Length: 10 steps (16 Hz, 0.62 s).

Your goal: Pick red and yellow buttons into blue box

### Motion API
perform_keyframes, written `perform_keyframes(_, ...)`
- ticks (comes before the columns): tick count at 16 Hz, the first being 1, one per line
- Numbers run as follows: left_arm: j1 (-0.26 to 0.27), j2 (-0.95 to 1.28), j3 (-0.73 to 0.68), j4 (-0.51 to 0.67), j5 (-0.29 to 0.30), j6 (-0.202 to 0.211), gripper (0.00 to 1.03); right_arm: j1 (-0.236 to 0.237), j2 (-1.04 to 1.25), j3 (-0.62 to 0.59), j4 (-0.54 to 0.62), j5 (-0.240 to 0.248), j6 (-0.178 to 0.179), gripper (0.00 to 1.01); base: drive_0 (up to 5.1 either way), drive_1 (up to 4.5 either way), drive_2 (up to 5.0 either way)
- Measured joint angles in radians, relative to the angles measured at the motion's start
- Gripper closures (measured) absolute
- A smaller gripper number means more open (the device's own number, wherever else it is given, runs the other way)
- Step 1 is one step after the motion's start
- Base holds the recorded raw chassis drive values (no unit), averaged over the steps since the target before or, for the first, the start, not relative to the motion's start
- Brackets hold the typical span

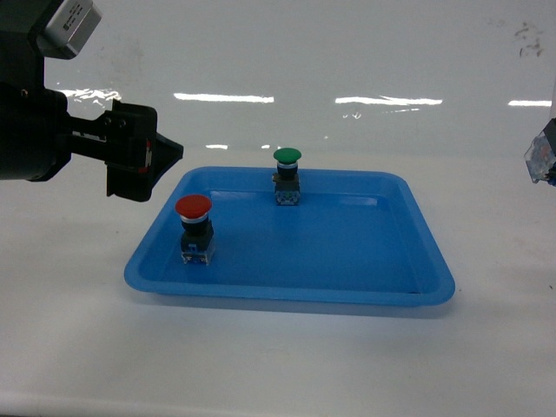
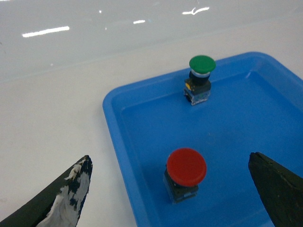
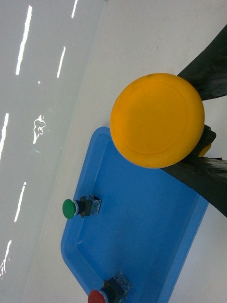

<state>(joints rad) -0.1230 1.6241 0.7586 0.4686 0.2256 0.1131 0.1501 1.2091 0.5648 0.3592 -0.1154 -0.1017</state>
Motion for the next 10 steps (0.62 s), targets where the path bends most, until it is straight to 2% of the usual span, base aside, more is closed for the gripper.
perform_keyframes(1, -0.013, 0.019, 0.003, 0.037, 0.000, 0.000, 0.05, 0.000, 0.000, 0.000, 0.000, 0.000, 0.000, 0.76, 0.0, 0.00, 0.0)
perform_keyframes(2, -0.063, 0.085, 0.011, 0.074, 0.009, -0.005, 0.05, 0.000, 0.000, 0.000, 0.000, 0.000, 0.000, 0.76, 0.0, 0.00, 0.0)
perform_keyframes(3, -0.066, 0.154, 0.026, 0.140, 0.014, -0.011, 0.05, 0.000, 0.000, 0.000, 0.000, 0.000, 0.000, 0.76, 0.0, 0.00, 0.0)
perform_keyframes(6, -0.040, 0.216, 0.044, 0.117, 0.008, -0.008, 0.05, 0.000, 0.000, 0.000, 0.000, 0.000, 0.000, 0.76, 0.0, 0.00, 0.0)
perform_keyframes(10, -0.047, 0.257, 0.068, 0.127, 0.027, 0.002, 0.05, 0.000, 0.000, 0.000, 0.000, 0.000, 0.000, 0.76, 0.0, 0.00, 0.0)
